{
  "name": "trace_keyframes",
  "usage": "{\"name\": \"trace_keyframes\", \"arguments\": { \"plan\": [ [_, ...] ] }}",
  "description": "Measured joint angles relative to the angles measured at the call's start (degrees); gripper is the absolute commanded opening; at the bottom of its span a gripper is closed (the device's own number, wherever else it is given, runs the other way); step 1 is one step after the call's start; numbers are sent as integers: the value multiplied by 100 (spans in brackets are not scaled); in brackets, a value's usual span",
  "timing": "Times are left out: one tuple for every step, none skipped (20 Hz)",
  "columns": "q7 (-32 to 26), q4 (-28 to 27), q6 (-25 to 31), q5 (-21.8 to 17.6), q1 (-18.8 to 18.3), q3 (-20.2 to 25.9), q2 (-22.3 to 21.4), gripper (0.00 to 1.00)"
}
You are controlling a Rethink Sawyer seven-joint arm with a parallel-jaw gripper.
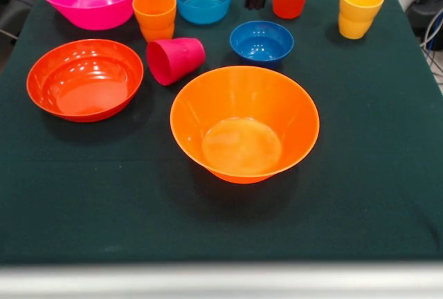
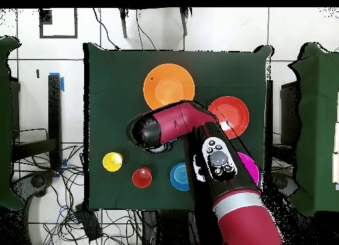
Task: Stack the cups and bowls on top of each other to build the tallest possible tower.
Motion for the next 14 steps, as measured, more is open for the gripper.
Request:
{"name": "trace_keyframes", "arguments": {
  "plan": [
    [0,-1,-1,1,-11,0,0,0],
    [0,-1,0,1,-21,0,-1,0],
    [0,-1,0,1,-28,0,-1,0],
    [0,-1,0,1,-36,0,0,0],
    [0,-1,0,0,-47,0,0,0],
    [0,-1,0,0,-62,4,0,0],
    [0,-1,0,0,-65,7,0,0],
    [0,-1,0,0,-73,24,2,100],
    [0,-1,0,0,-73,25,2,100],
    [0,-1,0,0,-73,26,2,100],
    [0,-1,0,0,-73,31,1,100],
    [0,-1,0,-1,-73,40,2,100],
    [0,-1,-1,-1,-73,40,2,100],
    [0,-1,-1,-2,-75,42,1,100]
  ]
}}
